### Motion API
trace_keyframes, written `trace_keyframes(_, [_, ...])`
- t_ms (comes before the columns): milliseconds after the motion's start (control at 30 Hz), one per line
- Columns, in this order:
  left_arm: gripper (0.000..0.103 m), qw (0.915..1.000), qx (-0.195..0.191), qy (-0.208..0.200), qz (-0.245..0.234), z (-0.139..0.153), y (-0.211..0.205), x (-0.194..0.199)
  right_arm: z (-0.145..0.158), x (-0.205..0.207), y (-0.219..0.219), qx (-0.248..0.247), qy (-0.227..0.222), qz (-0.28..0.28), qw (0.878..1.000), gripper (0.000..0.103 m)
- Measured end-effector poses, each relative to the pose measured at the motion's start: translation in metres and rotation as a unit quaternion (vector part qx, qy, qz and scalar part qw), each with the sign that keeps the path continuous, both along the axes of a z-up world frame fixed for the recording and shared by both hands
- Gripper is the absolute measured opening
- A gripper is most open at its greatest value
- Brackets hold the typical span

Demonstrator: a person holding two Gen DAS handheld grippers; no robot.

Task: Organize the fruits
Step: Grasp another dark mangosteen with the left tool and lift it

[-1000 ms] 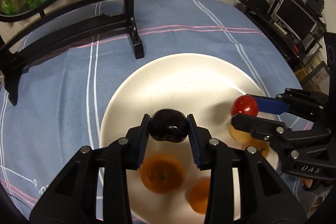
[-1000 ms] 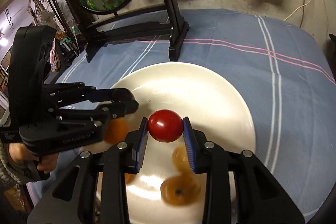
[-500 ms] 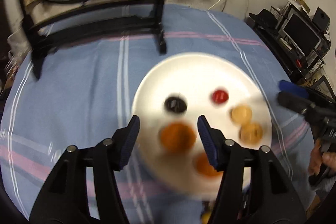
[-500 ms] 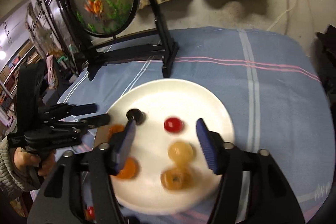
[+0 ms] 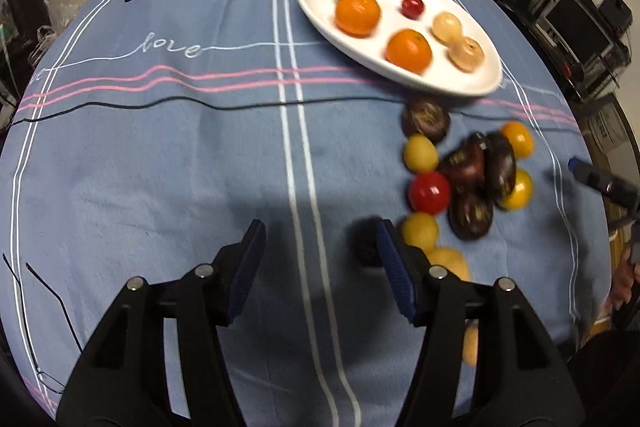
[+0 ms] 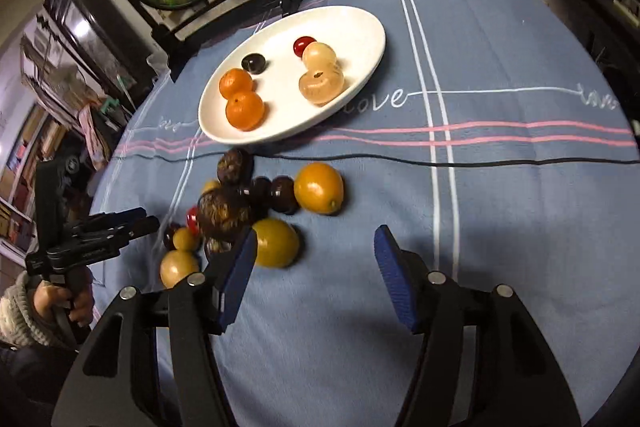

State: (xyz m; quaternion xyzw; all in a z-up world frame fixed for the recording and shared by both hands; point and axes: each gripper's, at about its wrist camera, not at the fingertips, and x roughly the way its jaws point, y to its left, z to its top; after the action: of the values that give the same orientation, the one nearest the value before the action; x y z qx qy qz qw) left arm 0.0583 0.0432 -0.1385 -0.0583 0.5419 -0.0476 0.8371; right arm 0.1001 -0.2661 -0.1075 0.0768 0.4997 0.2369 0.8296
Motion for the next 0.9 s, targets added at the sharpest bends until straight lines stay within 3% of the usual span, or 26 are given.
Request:
trace_keyframes(133, [0.062, 0.9998, 0.004, -0.01, -0.017, 0.002, -0.01, -0.007, 0.014, -0.013, 0.005, -0.014, -0.024, 0.015, 1.0, 0.063])
trace_keyframes(400, [0.065, 0.9996, 0.008, -0.006, -0.028, -0.006, -0.018, -0.003, 0.021, -0.023, -0.001, -0.027, -0.03, 0.004, 0.999, 0.064])
trace_keyframes(567, [0.084, 0.9989, 0.04, -0.022, -0.016, -0.011, -0.014, -0.002, 0.023, -0.028, -0.006, -0.03, -0.031, -0.004, 0.999, 0.064])
trace_keyframes(700, [0.081, 0.9964, 0.071, -0.042, 0.019, 0.002, 0.003, -0.006, 0.025, -0.031, -0.005, -0.03, -0.034, -0.003, 0.999, 0.064])
trace_keyframes(900, [0.074, 0.9964, 0.042, -0.042, 0.06, 0.011, 0.036, -0.023, 0.025, -0.03, -0.004, -0.029, -0.032, 0.0, 0.999, 0.064])
